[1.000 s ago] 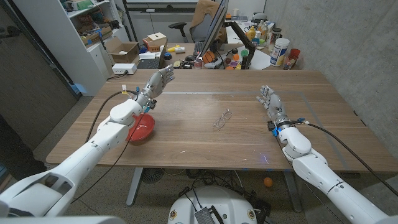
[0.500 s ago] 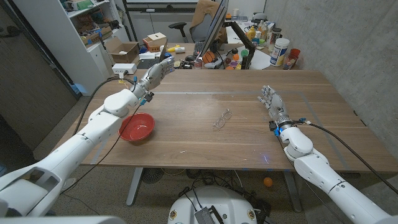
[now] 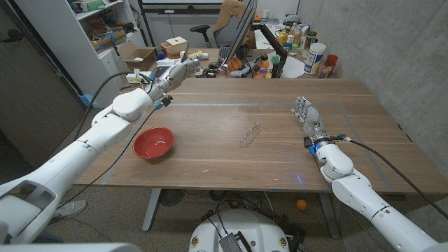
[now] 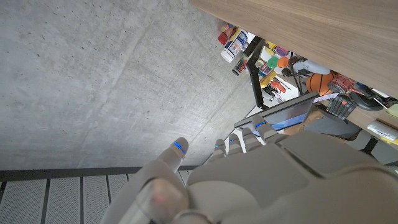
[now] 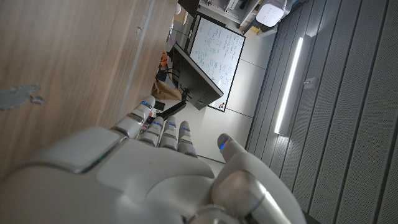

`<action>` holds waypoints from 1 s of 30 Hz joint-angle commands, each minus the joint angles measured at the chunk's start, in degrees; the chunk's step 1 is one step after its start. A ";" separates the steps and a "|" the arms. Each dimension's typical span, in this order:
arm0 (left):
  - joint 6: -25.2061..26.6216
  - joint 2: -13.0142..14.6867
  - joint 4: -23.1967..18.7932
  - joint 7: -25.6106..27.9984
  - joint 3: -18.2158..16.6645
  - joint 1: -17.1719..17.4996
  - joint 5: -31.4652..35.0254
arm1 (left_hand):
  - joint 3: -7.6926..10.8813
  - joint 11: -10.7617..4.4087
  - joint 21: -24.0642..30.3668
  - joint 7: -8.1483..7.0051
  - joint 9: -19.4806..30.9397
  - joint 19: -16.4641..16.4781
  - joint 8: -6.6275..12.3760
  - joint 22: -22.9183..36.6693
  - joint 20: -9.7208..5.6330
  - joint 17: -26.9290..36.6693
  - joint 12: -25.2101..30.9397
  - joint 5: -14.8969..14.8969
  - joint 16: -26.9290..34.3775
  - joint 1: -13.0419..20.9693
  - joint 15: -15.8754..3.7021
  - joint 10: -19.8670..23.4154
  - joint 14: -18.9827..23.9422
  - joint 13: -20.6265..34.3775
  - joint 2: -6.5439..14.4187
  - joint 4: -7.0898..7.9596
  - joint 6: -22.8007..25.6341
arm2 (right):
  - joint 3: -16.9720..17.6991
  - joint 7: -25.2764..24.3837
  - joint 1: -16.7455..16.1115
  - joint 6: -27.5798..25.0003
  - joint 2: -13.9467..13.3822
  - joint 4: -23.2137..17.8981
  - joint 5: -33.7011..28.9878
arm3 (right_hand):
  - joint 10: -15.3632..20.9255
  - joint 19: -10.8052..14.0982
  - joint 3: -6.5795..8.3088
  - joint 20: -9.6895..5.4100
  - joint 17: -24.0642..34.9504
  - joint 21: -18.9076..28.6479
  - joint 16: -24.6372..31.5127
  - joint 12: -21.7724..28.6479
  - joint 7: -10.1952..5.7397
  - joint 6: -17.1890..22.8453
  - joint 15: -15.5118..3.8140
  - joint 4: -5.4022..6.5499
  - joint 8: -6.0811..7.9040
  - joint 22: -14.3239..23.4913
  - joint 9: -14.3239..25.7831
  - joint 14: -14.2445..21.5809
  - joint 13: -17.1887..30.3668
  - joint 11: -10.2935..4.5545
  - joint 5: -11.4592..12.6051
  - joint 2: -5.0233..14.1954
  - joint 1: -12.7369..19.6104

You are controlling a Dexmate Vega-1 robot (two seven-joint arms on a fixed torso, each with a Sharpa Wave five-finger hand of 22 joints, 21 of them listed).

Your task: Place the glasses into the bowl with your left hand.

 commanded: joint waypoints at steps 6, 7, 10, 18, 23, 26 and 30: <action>2.96 2.93 -8.12 -0.69 0.75 -2.80 6.41 | 0.34 -0.34 -0.24 -0.58 0.26 -4.89 0.02 0.07 0.42 -0.07 -0.27 0.63 -0.52 0.58 -0.12 -8.33 -8.38 0.14 5.31 -0.36 -6.59 | 0.59 -0.70 -1.59 1.47 -0.31 -1.31 -0.90 | 0.65 0.45 0.54 -3.75 0.32 0.21 0.14 0.28 -0.23 0.51 -0.41 0.08 0.29 0.33 0.07 0.57 0.31 0.02 0.47 4.48 -0.39; 3.16 3.06 -8.53 -0.82 0.83 -2.98 6.79 | 0.34 0.04 -0.23 -0.60 0.27 -4.81 0.04 0.07 0.52 -0.08 -0.32 0.64 -0.55 0.62 -0.12 -8.39 -8.31 0.15 5.23 -0.41 -6.50 | 0.65 -0.84 -1.70 1.55 -0.36 -1.45 -1.06 | 0.65 0.45 0.54 -3.76 0.32 0.21 0.14 0.28 -0.22 0.54 -0.38 0.07 0.30 0.33 0.07 0.58 0.31 0.07 0.47 4.48 -0.39; 3.75 3.37 -9.52 -1.32 1.03 -3.39 7.46 | 0.37 -0.20 -0.27 -0.64 0.28 -4.82 -0.01 0.07 0.62 -0.07 -0.37 0.66 -0.63 0.67 -0.11 -8.38 -8.31 0.16 5.23 -0.42 -6.59 | 0.86 -1.15 -1.97 1.70 -0.48 -1.80 -1.42 | 0.87 0.47 0.55 -3.76 0.31 0.21 0.18 0.35 -0.23 0.65 -0.40 0.06 0.33 0.33 0.07 0.71 0.31 0.06 0.48 4.47 -0.39; 6.38 5.01 -11.72 -4.81 2.08 -4.79 8.63 | 0.27 -0.84 -0.53 -0.52 0.31 -5.21 -0.32 0.07 0.77 0.06 -0.88 0.66 -0.98 0.55 -0.29 -9.46 -9.04 0.20 5.10 -0.21 -7.48 | 1.56 -1.37 -2.45 1.55 -1.07 -2.80 -1.58 | 1.19 0.61 0.58 -3.77 0.29 0.24 0.22 0.42 -0.23 1.06 -0.40 0.01 0.43 0.32 0.07 1.02 0.31 0.02 0.48 4.42 -0.39; 7.84 5.86 -12.84 -6.43 2.57 -5.34 9.25 | 0.21 -0.52 -0.65 -0.45 0.32 -5.41 -0.43 0.08 0.93 0.11 -0.94 0.65 -1.06 0.48 -0.25 -9.58 -9.28 0.21 5.05 -0.13 -7.87 | 1.88 -1.46 -2.46 1.16 -1.50 -3.57 -1.79 | 1.32 0.68 0.58 -3.72 0.28 0.25 0.21 0.43 -0.23 1.17 -0.36 -0.01 0.44 0.32 0.07 1.11 0.32 0.12 0.48 4.37 -0.39; 8.26 6.22 -13.34 -6.67 2.78 -5.62 10.28 | 0.18 -0.48 -0.70 -0.43 0.32 -5.49 -0.43 0.08 1.05 0.14 -1.00 0.65 -1.09 0.44 -0.21 -9.75 -9.39 0.22 5.03 -0.09 -7.98 | 1.96 -1.38 -2.31 1.20 -1.52 -3.71 -1.88 | 1.35 0.71 0.58 -3.69 0.27 0.26 0.23 0.44 -0.17 1.20 -0.35 -0.02 0.43 0.32 0.07 1.18 0.32 0.16 0.48 4.34 -0.39; 9.01 6.23 -13.50 -7.34 3.18 -6.14 10.77 | 0.17 -0.56 -0.79 -0.43 0.33 -5.64 -0.43 0.09 1.18 0.15 -1.02 0.66 -1.13 0.42 -0.22 -9.80 -9.53 0.23 5.04 -0.07 -8.10 | 1.99 -1.19 -2.05 1.11 -1.60 -3.91 -1.98 | 1.57 0.83 0.59 -3.68 0.25 0.29 0.24 0.49 -0.17 1.41 -0.37 -0.04 0.49 0.32 0.07 1.30 0.32 0.26 0.48 4.31 -0.38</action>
